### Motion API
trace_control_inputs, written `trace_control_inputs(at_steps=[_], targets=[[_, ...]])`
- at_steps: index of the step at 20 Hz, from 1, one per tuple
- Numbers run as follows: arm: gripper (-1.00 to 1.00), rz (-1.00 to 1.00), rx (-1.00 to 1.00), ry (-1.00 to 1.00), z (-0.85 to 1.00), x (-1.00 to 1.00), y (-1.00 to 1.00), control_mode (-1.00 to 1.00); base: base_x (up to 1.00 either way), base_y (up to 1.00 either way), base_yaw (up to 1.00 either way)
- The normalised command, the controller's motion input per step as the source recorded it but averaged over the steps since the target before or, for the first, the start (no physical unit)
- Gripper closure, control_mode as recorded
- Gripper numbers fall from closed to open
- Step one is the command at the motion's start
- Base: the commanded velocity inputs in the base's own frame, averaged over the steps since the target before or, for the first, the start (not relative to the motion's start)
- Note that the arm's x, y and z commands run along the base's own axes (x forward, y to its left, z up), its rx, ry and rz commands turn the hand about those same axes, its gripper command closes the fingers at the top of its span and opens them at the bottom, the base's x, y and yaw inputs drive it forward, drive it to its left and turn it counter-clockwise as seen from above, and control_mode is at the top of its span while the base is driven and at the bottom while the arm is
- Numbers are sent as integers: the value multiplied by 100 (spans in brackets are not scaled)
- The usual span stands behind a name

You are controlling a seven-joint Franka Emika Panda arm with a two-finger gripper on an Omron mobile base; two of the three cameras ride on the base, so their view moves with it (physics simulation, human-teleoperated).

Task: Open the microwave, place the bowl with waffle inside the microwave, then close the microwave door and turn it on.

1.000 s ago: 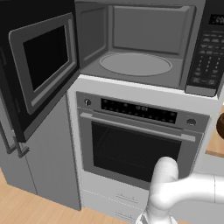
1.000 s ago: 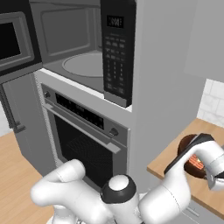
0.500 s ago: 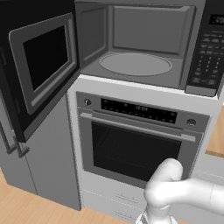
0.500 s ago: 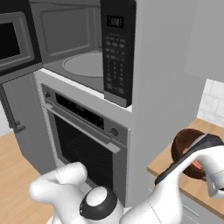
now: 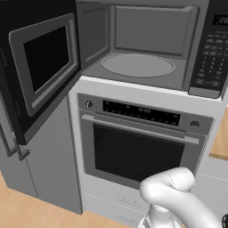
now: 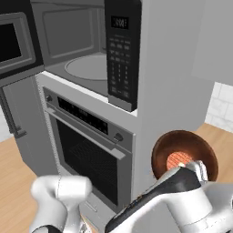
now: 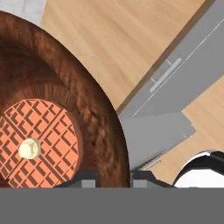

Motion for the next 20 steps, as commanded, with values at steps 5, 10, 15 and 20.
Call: trace_control_inputs(at_steps=[5, 10, 15, 20], targets=[[100, 0, -11, -14, 55, -75, 100, -100, 0, 0, 0], [100, 0, -12, -2, 51, -62, 100, -100, 0, 0, 0], [100, -5, -4, 0, 39, -14, 100, -100, 0, 0, 0], [100, -6, 0, 0, 61, -2, 100, -100, 0, 0, 0]])
